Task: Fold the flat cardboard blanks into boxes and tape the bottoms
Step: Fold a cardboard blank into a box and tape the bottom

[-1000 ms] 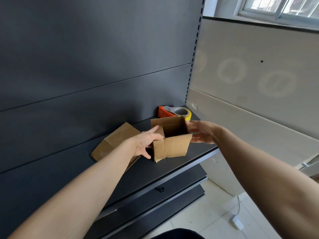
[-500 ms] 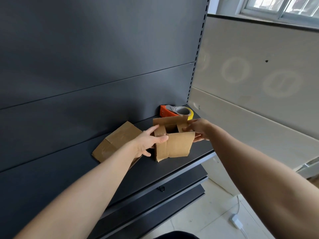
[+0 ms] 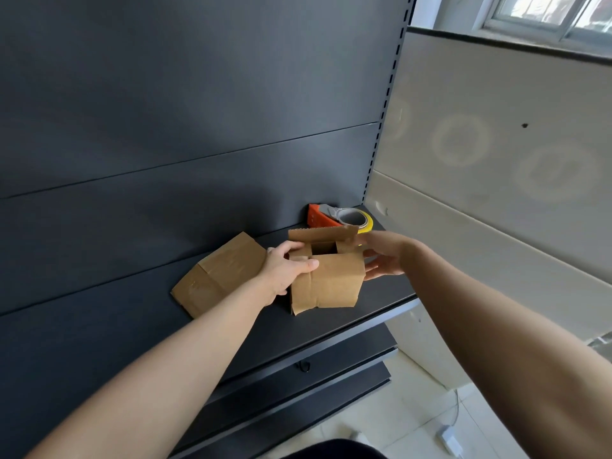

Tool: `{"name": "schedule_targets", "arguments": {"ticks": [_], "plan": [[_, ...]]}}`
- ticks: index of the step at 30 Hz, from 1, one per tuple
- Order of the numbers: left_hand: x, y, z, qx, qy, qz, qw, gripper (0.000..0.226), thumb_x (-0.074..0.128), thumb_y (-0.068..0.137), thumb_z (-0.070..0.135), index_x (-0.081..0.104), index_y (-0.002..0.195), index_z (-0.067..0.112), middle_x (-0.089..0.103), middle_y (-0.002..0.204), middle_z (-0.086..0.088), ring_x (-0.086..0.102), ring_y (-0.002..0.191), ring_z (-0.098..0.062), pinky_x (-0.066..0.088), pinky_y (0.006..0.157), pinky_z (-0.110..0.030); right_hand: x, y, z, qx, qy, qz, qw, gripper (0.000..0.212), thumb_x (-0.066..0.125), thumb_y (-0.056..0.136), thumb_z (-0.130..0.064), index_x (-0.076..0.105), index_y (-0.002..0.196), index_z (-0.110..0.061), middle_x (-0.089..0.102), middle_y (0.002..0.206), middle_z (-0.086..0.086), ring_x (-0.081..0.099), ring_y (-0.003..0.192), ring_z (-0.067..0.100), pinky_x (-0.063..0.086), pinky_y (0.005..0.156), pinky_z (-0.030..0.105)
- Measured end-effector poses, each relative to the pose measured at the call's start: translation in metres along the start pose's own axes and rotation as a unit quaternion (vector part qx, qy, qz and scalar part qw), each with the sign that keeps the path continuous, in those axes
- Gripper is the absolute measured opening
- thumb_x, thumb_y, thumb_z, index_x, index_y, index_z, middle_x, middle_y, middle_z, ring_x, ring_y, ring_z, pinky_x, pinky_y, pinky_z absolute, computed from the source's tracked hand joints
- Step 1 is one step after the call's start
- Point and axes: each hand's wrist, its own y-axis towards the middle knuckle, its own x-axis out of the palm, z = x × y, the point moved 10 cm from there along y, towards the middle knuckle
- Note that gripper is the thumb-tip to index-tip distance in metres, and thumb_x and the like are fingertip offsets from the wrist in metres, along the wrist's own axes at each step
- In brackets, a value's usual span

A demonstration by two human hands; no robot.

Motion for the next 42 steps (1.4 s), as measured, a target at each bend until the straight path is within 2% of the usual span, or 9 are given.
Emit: {"name": "schedule_targets", "arguments": {"ticks": [3,6,9,20,24,28,33,37,42], "plan": [[0.003,0.0,0.001,0.002,0.008,0.016,1.0,0.044,0.075,0.081,0.024,0.051,0.118,0.033,0.032,0.128,-0.002,0.044,0.113,-0.025,0.047,0.078,-0.042,0.003,0.0,-0.007,0.002,0.03,-0.05,0.998,0.057,0.068,0.082,-0.049,0.051,0.127,-0.019,0.056,0.125,0.017,0.059,0.11,0.04,0.054,0.086,0.052],[0.004,0.002,0.001,0.01,0.023,0.039,0.999,0.044,0.076,0.08,0.025,0.05,0.115,0.033,0.032,0.126,-0.003,0.046,0.112,-0.026,0.051,0.085,-0.043,0.004,0.001,-0.012,0.009,0.02,-0.054,0.998,0.066,0.06,0.08,-0.063,0.051,0.127,-0.018,0.055,0.123,0.016,0.058,0.107,0.04,0.056,0.079,0.052],[0.003,0.004,0.0,0.013,0.038,0.053,0.998,0.043,0.077,0.079,0.024,0.049,0.111,0.03,0.034,0.125,-0.003,0.048,0.111,-0.025,0.049,0.093,-0.046,0.004,0.005,-0.014,0.019,0.008,-0.049,0.999,0.068,0.057,0.081,-0.065,0.052,0.128,-0.017,0.056,0.12,0.016,0.059,0.102,0.04,0.056,0.078,0.053],[0.001,0.0,0.006,0.018,0.055,0.087,0.995,0.034,0.077,0.079,0.024,0.053,0.104,0.022,0.036,0.121,-0.001,0.048,0.107,-0.023,0.049,0.092,-0.044,0.004,0.007,-0.018,0.016,0.002,-0.055,0.998,0.064,0.055,0.085,-0.063,0.052,0.124,-0.013,0.058,0.117,0.018,0.062,0.1,0.039,0.056,0.077,0.052],[-0.002,-0.002,0.001,0.015,0.035,0.103,0.994,0.056,0.077,0.079,0.024,0.034,0.114,0.024,0.04,0.13,-0.004,0.048,0.109,-0.022,0.049,0.085,-0.036,0.004,0.008,-0.017,0.017,-0.004,-0.058,0.998,0.053,0.055,0.09,-0.054,0.05,0.127,-0.016,0.055,0.121,0.018,0.058,0.106,0.041,0.053,0.085,0.055],[-0.002,-0.005,0.005,0.04,0.001,0.101,0.994,0.091,0.078,0.077,0.017,0.017,0.142,0.035,0.031,0.142,-0.006,0.042,0.125,-0.027,0.043,0.102,-0.042,0.003,0.011,-0.016,0.016,-0.007,-0.063,0.998,0.047,0.06,0.09,-0.046,0.05,0.127,-0.018,0.054,0.123,0.017,0.057,0.109,0.041,0.05,0.092,0.056],[0.003,-0.003,0.005,0.054,0.027,0.081,0.995,0.047,0.074,0.082,0.02,0.054,0.123,0.032,0.033,0.124,-0.002,0.048,0.11,-0.021,0.046,0.1,-0.043,0.0,0.015,-0.004,0.009,-0.057,-0.036,0.998,0.046,0.067,0.088,-0.024,0.051,0.13,-0.014,0.059,0.12,0.008,0.062,0.102,0.028,0.051,0.092,0.046],[0.005,0.001,0.004,0.054,0.022,0.078,0.995,0.029,0.073,0.083,0.019,0.064,0.107,0.033,0.033,0.12,0.0,0.048,0.113,-0.022,0.047,0.1,-0.044,0.0,0.017,-0.004,-0.004,-0.072,-0.012,0.997,0.043,0.066,0.088,-0.017,0.052,0.128,-0.015,0.06,0.114,0.006,0.061,0.096,0.025,0.053,0.084,0.043],[0.002,0.006,0.002,0.036,-0.013,0.077,0.996,0.021,0.069,0.087,0.017,0.073,0.098,0.034,0.043,0.127,0.0,0.053,0.114,-0.023,0.052,0.091,-0.04,-0.002,0.02,-0.009,-0.016,-0.106,0.003,0.994,0.047,0.067,0.088,-0.021,0.051,0.131,-0.015,0.058,0.126,0.008,0.06,0.105,0.028,0.053,0.089,0.046]]}}
